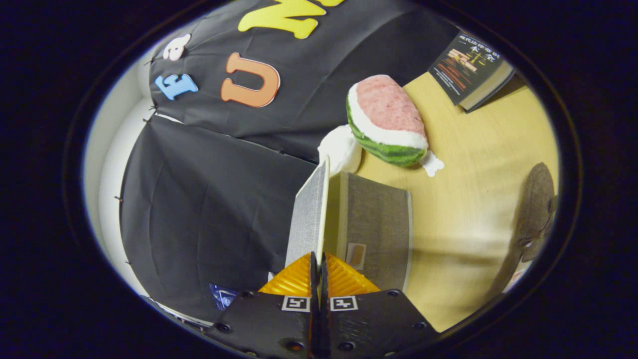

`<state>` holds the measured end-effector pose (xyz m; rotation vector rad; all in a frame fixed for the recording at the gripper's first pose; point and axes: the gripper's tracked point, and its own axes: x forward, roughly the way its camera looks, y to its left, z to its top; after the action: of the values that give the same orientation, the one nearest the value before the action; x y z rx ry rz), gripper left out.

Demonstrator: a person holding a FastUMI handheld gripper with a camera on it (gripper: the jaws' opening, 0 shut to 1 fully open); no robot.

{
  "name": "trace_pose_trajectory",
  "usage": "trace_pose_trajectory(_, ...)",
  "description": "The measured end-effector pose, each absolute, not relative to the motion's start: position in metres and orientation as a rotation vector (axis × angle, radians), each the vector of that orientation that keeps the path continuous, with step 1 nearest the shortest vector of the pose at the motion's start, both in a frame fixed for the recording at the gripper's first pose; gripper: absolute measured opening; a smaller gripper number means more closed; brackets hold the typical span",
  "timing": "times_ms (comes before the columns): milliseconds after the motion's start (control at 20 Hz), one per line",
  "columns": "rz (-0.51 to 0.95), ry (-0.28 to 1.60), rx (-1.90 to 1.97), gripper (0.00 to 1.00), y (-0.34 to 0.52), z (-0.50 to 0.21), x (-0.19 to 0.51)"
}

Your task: Open the storage box then place both shoes into the box .Put the left shoe in first, then the right shoe, with the right side of both shoes facing outward in a uniform manner.

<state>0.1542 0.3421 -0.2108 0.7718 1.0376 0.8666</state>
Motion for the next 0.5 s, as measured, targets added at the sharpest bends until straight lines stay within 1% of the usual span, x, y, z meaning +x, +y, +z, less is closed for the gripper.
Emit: trace_pose_trajectory(500,0.934,0.972,0.772,0.0,0.389,-0.121,0.142)
